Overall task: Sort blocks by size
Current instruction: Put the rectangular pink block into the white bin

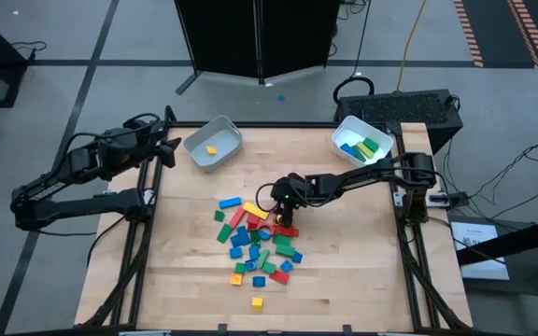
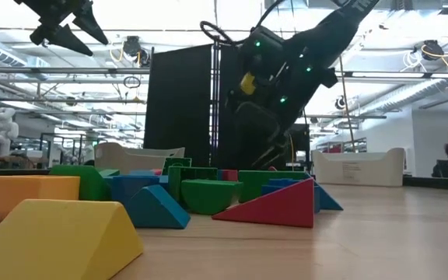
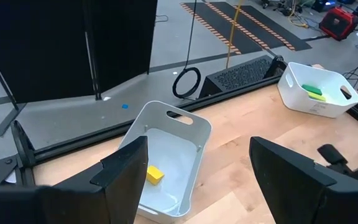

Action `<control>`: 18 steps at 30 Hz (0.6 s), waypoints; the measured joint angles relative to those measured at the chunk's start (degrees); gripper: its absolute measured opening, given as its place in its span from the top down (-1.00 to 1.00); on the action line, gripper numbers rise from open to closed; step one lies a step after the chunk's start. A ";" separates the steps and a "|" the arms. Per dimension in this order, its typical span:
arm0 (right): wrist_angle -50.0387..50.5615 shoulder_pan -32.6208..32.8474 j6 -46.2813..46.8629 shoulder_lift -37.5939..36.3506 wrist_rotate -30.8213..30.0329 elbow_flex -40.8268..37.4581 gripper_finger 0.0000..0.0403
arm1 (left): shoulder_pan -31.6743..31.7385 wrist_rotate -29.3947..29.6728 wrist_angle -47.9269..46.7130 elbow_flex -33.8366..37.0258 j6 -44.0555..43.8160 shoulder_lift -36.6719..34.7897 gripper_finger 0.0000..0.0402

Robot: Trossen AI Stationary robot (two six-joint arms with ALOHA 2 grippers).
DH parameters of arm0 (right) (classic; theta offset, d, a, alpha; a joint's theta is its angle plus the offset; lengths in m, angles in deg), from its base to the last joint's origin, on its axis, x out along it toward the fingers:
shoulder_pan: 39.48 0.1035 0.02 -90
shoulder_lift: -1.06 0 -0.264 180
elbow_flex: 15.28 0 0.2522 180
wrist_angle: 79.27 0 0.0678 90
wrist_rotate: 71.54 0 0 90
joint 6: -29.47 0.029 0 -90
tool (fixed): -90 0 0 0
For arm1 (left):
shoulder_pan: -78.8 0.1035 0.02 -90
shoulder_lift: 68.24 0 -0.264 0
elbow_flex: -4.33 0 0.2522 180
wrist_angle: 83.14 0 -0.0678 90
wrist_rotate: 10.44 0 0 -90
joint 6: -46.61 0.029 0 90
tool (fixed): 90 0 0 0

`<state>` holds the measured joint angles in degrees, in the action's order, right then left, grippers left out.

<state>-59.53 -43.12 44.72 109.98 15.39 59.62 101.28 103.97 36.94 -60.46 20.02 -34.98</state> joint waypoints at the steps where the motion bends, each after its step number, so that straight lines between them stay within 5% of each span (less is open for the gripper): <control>1: 0.23 0.00 0.31 0.05 -0.01 -0.04 -0.18 | -0.02 -0.11 0.00 0.00 0.01 0.00 -0.40; 13: 1.34 0.18 1.31 2.47 -1.57 0.10 -0.14 | 0.00 -0.20 -0.46 0.00 -0.03 0.00 -0.40; 18: 4.14 0.18 5.12 2.51 -4.42 0.15 0.30 | 0.00 -0.20 -0.50 -0.02 -0.04 0.00 -0.40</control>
<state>-55.40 -42.94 49.84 112.49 10.96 59.77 101.28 103.77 36.44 -60.48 19.98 -34.98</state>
